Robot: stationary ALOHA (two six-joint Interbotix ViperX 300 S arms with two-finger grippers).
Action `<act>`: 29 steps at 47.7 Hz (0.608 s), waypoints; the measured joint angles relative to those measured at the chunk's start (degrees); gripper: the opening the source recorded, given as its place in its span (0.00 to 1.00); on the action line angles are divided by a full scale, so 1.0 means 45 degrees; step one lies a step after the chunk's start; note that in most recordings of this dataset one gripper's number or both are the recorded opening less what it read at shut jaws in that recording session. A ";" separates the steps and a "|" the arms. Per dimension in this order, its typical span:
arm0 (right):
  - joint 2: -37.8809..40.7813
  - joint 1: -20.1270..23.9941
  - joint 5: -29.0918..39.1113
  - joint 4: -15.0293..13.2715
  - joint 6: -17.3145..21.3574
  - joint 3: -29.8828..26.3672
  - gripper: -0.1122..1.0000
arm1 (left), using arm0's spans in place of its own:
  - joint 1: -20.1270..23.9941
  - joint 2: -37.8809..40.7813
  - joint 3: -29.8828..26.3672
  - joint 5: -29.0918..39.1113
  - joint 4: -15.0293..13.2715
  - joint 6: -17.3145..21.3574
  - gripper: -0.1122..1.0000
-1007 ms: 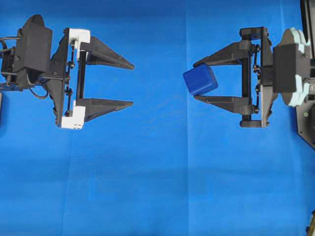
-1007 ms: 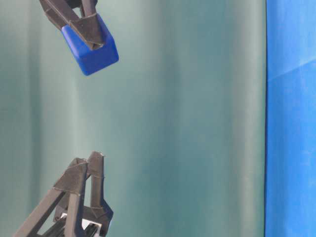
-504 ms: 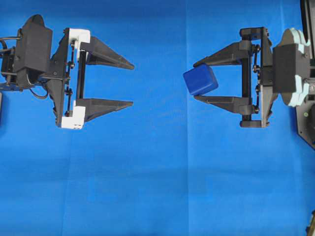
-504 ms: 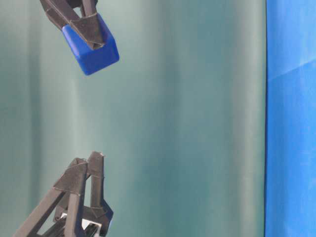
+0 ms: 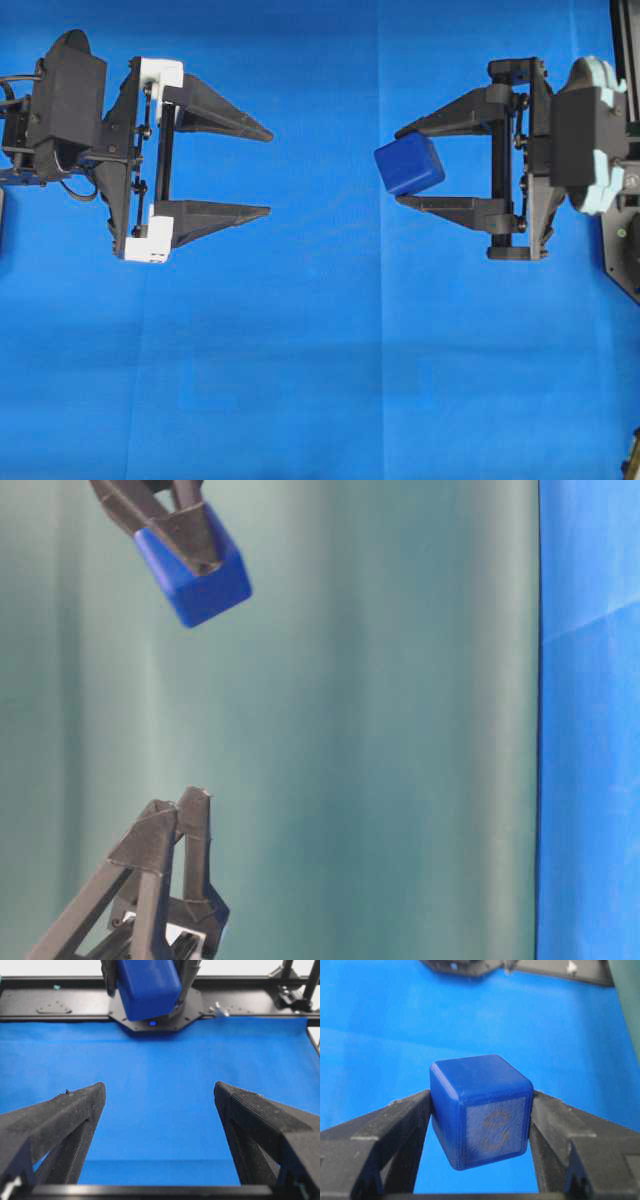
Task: Handover the blue block to the right arm after grasping it with the left arm, then place it in the designated position.
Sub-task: 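Carry the cube with the right gripper and reorient it downward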
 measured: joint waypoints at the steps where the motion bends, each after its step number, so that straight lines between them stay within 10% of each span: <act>1: 0.0000 0.0039 0.0156 0.0000 0.0020 0.0020 0.51 | 0.0000 -0.0020 0.0000 0.0000 0.0000 0.0000 0.94; 29: 0.0000 0.0977 0.3379 0.0879 0.0156 0.0020 0.51 | 0.0000 -0.0020 0.0000 0.0000 0.0000 0.0000 0.94</act>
